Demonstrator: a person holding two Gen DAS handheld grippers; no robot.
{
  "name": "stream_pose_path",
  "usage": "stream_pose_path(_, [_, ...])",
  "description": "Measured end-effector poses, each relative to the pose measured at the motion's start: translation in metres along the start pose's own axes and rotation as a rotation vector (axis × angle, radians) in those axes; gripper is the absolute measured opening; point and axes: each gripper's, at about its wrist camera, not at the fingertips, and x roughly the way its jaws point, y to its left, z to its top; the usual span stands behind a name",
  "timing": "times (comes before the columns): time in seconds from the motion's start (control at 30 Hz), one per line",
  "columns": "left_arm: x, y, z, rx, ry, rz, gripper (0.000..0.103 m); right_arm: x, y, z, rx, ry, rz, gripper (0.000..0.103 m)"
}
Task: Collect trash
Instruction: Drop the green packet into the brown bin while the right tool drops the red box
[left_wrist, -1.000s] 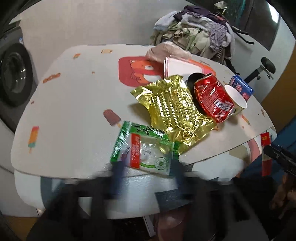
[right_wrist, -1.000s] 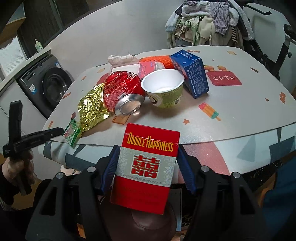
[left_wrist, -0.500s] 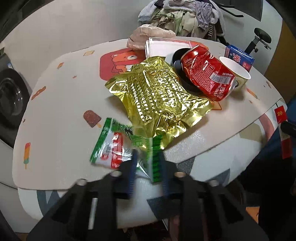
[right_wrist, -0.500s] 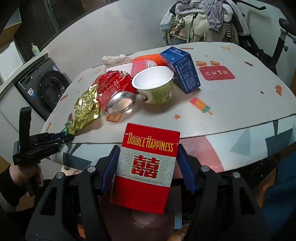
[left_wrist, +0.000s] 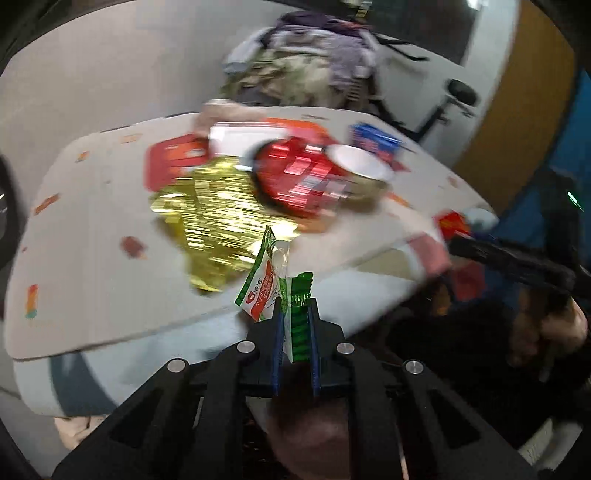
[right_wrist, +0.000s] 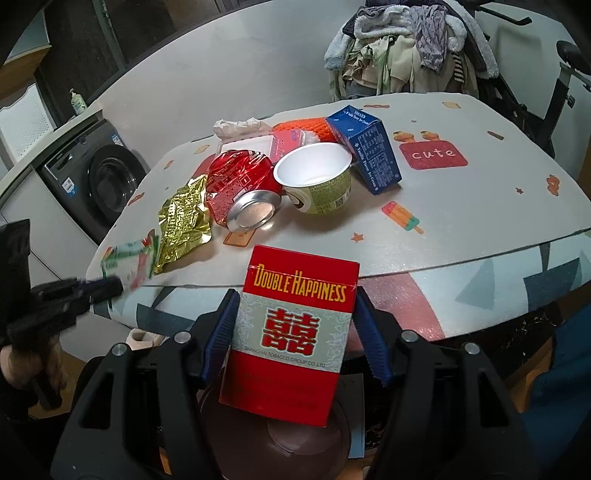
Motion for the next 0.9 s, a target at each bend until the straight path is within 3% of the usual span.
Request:
stream_pose_path(0.13, [0.013, -0.042, -0.026, 0.08, 0.069, -0.09, 0.012, -0.01, -0.003, -0.01, -0.002, -0.001, -0.009, 0.063])
stream_pose_path(0.3, [0.042, -0.068, -0.058, 0.128, 0.171, -0.118, 0.016, -0.02, -0.008, -0.024, 0.004, 0.003, -0.019, 0.063])
stream_pose_path(0.33, [0.044, -0.071, -0.061, 0.133, 0.172, -0.115, 0.023, -0.02, -0.009, -0.026, 0.005, 0.005, -0.02, 0.063])
stream_pose_path(0.37, [0.045, -0.072, -0.064, 0.138, 0.171, -0.108, 0.043, -0.021, -0.01, -0.029, 0.006, 0.007, -0.02, 0.063])
stream_pose_path(0.43, [0.042, -0.074, -0.065, 0.145, 0.144, -0.084, 0.065, -0.02, -0.01, -0.034, 0.005, 0.017, -0.019, 0.063])
stream_pose_path(0.53, [0.027, -0.069, -0.059, 0.124, 0.077, -0.082, 0.072, -0.015, -0.007, -0.04, 0.001, 0.037, -0.013, 0.063])
stream_pose_path(0.67, [0.003, -0.056, -0.054, 0.094, -0.051, 0.007, 0.09, -0.004, 0.003, -0.047, -0.013, 0.057, 0.011, 0.063])
stream_pose_path(0.8, [-0.023, -0.041, -0.055, 0.102, -0.186, 0.13, 0.093, 0.017, 0.024, -0.056, -0.073, 0.097, 0.043, 0.063])
stream_pose_path(0.9, [-0.033, -0.031, -0.06, 0.082, -0.236, 0.169, 0.095, 0.036, 0.041, -0.069, -0.142, 0.125, 0.066, 0.063])
